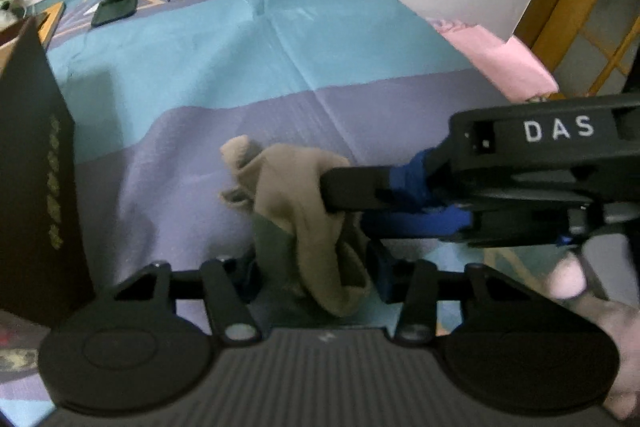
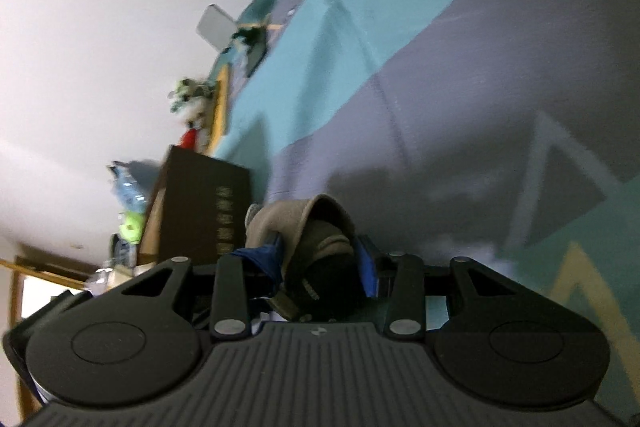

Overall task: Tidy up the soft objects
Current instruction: 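Grasp the beige cloth with the right gripper, then carry the beige cloth into the box and open the right gripper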

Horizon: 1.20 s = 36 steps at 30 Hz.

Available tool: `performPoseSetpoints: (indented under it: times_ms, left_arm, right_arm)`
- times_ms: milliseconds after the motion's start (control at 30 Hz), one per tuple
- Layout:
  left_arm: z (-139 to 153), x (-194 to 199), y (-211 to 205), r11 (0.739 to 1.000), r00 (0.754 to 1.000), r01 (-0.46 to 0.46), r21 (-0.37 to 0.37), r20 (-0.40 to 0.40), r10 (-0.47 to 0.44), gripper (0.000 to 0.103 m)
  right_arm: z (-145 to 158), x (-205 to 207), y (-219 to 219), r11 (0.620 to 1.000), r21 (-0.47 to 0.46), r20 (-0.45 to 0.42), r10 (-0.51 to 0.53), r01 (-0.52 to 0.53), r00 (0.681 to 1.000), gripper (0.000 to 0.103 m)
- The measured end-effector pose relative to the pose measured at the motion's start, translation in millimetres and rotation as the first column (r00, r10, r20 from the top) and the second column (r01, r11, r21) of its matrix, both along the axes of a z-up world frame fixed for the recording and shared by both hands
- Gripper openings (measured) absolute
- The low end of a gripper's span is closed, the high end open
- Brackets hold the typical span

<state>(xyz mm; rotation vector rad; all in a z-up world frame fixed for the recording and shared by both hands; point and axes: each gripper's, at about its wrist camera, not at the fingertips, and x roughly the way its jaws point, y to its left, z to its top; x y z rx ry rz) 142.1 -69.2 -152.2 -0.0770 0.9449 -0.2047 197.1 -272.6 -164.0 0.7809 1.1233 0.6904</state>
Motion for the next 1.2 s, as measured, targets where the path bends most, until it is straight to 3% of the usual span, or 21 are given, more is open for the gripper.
performPoseSetpoints:
  times_ms: [300,467,600,800,867,967,1200]
  left_arm:
    - [53.1,-33.0,32.8,0.999,0.99,-0.032,-0.02,0.137,0.035,0.047]
    - [94.6,-55.1,79.1,0.995,0.965,-0.09,-0.052,0.241,0.1,0.047]
    - [113.1,-71.7,120.2,0.988,0.942,-0.143,-0.06,0.299,0.155,0.052]
    - [106.3,-80.1,183.9,0.97,0.929,-0.24,-0.045,0.279,0.243,0.057]
    - [98.3,-80.8,203.6,0.965,0.931,-0.26,-0.044,0.253,0.262,0.066]
    - [82.3,-78.4,229.9,0.957,0.933,-0.288,-0.042,0.214,0.29,0.068]
    - [62.3,-84.1,277.3,0.938,0.925,-0.346,-0.031,0.154,0.347,0.075]
  right_arm:
    - [64.0,-13.8,42.8,0.993,0.082,0.211,0.065,-0.084,0.975,0.024]
    - [98.0,-25.0,90.0,0.983,0.102,0.331,0.11,-0.152,0.937,0.025]
    - [101.7,-28.8,136.7,0.977,0.094,0.345,0.149,-0.192,0.927,0.025]
    - [83.2,-33.3,206.1,0.975,0.043,0.316,0.195,-0.22,0.928,0.025]
    - [75.3,-35.6,226.8,0.974,0.01,0.299,0.214,-0.228,0.93,0.025]
    - [66.6,-36.9,253.0,0.972,-0.046,0.284,0.234,-0.23,0.93,0.025]
    - [69.4,-50.5,268.7,0.977,-0.113,0.311,0.21,-0.183,0.927,0.025]
